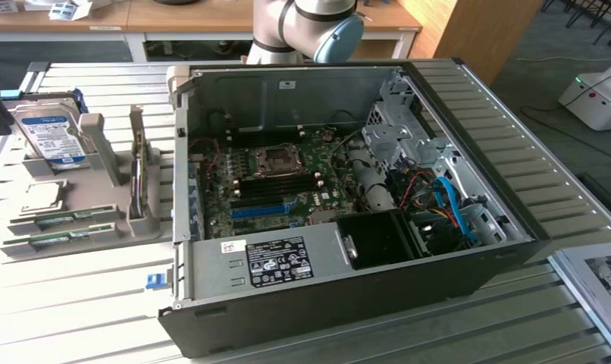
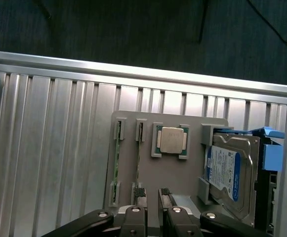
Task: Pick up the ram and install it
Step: 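Pick up the ram and move it above insertion slot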
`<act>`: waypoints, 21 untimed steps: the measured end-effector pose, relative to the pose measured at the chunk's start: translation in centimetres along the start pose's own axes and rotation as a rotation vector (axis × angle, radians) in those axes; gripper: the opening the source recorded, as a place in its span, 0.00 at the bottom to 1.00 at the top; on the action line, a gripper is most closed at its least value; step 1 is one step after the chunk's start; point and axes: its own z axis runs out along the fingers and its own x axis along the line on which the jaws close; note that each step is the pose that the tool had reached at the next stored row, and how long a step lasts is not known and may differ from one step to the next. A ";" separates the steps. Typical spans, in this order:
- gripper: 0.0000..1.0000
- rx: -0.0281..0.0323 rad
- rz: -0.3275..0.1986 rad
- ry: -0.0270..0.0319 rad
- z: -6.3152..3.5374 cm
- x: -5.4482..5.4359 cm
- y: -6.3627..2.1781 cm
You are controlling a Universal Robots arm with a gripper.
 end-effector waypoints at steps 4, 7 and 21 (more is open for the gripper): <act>0.24 -0.0001 0.000 0.0000 0.69 0.0 -0.02; 0.24 0.0000 0.000 0.0000 1.21 0.0 -0.04; 0.24 -0.0001 0.000 0.0000 3.37 0.1 -0.10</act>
